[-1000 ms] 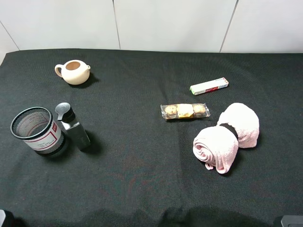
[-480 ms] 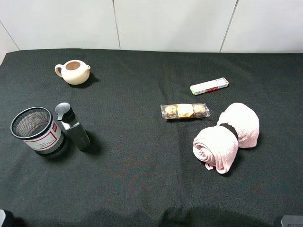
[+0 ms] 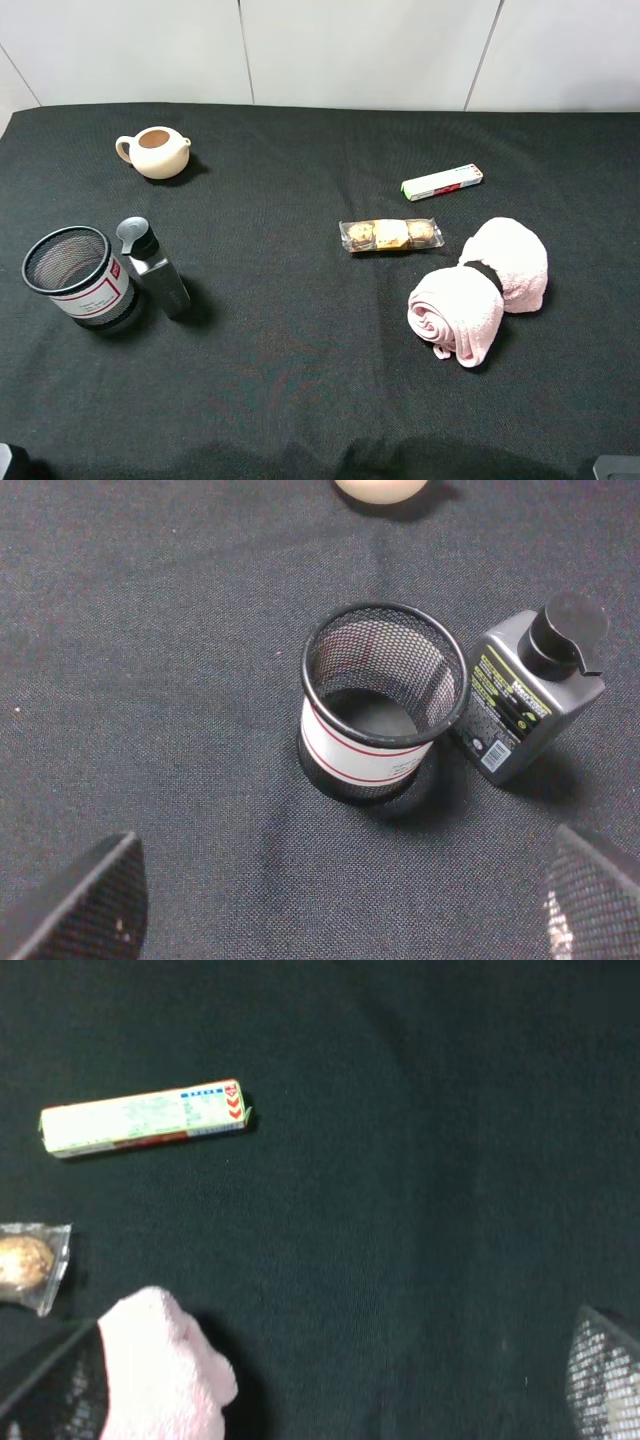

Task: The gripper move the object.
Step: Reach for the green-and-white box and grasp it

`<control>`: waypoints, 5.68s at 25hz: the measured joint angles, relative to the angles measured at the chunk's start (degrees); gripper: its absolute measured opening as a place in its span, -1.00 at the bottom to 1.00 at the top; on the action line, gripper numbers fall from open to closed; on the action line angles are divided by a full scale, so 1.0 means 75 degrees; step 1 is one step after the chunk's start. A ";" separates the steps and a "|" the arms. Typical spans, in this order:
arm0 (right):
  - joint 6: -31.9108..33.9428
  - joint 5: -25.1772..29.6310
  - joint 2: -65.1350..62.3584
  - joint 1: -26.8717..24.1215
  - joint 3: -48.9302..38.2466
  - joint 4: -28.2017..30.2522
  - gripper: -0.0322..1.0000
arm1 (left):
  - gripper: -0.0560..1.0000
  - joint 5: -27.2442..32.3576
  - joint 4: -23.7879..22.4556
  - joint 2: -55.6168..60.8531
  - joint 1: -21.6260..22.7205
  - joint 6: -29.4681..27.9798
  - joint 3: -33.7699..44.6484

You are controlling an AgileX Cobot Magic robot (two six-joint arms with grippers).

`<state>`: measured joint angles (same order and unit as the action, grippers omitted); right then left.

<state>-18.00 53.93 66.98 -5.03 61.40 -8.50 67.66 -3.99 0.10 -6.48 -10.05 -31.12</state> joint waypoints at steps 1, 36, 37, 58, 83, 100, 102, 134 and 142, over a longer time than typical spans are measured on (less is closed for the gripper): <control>-0.0099 0.0000 0.0200 0.0000 0.0148 -0.0024 0.41 | 0.68 0.0000 0.0000 0.0000 0.0000 0.0000 0.0000; -0.1499 -0.0140 0.4776 0.2760 0.3485 0.1134 0.41 | 0.68 0.0000 0.0000 0.0000 0.0000 0.0000 0.0000; -0.1701 -0.0165 0.4827 0.2841 0.3492 0.1134 0.41 | 0.68 0.0000 0.0000 0.0000 0.0000 0.0000 0.0000; -0.6760 0.0567 0.4961 0.3640 0.3492 0.1507 0.41 | 0.68 0.0000 -0.0001 0.0000 0.0000 0.0000 0.0000; -0.8885 0.0885 0.4970 0.3640 0.3492 0.1351 0.41 | 0.68 0.0000 -0.0008 0.0000 0.0000 0.0000 0.0000; -0.9053 0.0517 0.5553 0.3319 0.3538 0.1555 0.41 | 0.68 0.0000 -0.0008 0.0000 0.0000 0.0000 0.0000; -0.9147 0.0482 0.5667 0.3176 0.3553 0.1468 0.41 | 0.68 0.0000 -0.0008 0.0000 0.0000 0.0000 0.0000; -0.9568 0.0349 0.7416 0.2896 0.4380 0.1236 0.41 | 0.68 0.0000 -0.0008 0.0000 0.0000 0.0000 0.0000; -0.9661 0.0300 0.7496 0.2727 0.4388 0.1216 0.41 | 0.68 0.0000 -0.0008 0.0000 0.0000 0.0000 0.0000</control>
<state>-90.46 56.18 123.20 15.42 94.31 0.62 67.66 -4.05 0.10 -6.48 -10.05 -31.12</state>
